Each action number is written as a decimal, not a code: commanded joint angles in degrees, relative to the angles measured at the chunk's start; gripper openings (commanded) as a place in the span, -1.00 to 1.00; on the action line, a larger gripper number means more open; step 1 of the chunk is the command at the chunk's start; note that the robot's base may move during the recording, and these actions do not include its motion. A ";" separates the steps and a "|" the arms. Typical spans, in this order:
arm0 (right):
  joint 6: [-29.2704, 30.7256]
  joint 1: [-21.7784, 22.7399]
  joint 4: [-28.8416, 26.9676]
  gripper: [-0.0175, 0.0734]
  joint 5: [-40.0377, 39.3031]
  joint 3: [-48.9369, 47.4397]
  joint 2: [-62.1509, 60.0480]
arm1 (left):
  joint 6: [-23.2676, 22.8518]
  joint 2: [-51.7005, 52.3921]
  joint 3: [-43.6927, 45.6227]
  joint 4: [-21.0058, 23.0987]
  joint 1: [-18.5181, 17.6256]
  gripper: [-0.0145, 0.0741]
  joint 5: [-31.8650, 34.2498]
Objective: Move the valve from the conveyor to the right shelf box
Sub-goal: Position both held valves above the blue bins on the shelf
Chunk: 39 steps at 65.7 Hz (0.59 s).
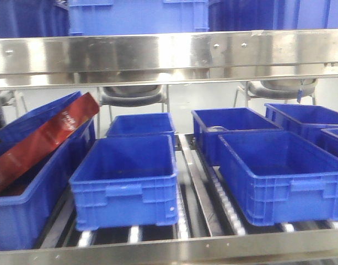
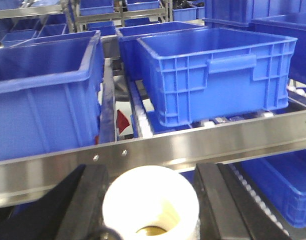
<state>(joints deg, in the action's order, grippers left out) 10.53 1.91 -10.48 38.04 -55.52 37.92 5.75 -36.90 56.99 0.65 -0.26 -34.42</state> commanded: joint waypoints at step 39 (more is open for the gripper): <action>0.06 0.08 0.16 -0.95 -5.04 -1.05 -0.35 | -0.30 0.37 0.40 0.14 -0.15 -0.92 2.95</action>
<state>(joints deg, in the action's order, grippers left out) 10.53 1.91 -10.48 38.04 -55.52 37.92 5.75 -36.90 56.99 0.65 -0.26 -34.42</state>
